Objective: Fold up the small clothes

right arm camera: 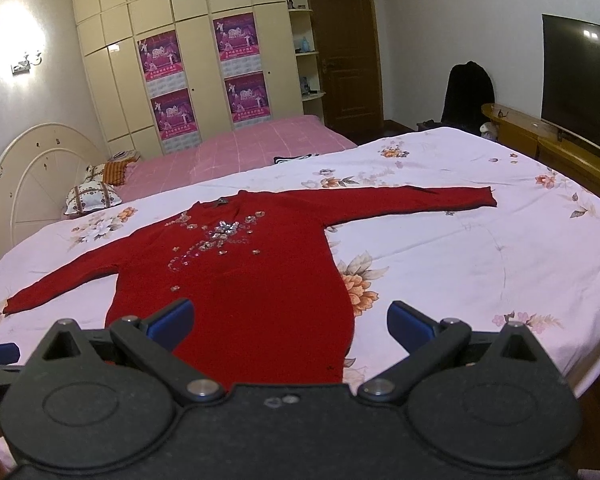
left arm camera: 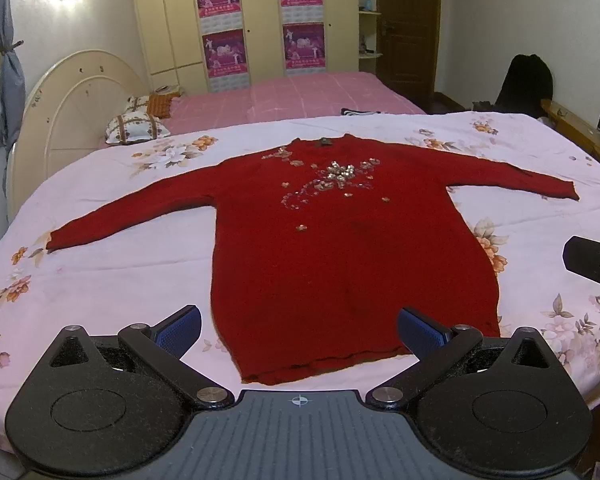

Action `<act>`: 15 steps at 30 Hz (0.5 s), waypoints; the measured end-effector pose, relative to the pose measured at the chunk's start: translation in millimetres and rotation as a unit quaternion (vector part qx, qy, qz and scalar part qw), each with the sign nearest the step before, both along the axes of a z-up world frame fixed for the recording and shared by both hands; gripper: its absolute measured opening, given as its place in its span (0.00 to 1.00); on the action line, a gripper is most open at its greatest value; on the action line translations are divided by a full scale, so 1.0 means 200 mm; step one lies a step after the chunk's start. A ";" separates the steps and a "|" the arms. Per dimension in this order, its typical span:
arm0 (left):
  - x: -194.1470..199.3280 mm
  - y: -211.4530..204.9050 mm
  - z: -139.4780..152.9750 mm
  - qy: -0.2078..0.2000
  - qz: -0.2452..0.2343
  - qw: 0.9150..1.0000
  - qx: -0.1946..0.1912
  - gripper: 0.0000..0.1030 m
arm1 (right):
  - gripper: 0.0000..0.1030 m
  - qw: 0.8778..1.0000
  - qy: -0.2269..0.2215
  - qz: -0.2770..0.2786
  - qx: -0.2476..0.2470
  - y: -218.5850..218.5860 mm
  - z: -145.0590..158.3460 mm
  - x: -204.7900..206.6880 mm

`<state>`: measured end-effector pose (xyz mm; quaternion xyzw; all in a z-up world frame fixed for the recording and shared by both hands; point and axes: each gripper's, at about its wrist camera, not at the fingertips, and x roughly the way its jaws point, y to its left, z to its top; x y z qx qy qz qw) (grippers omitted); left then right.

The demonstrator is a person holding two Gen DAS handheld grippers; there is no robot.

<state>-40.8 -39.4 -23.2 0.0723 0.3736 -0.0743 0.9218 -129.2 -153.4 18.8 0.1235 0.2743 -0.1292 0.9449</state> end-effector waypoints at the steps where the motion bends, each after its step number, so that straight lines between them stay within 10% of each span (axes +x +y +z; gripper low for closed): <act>1: 0.00 0.00 0.00 0.001 0.000 1.000 -0.001 1.00 | 0.99 1.000 0.000 0.000 0.001 0.00 0.00 0.00; 15: 0.01 -0.01 0.00 0.002 0.001 1.000 -0.002 1.00 | 0.99 1.000 0.001 -0.003 0.005 0.02 -0.04 0.00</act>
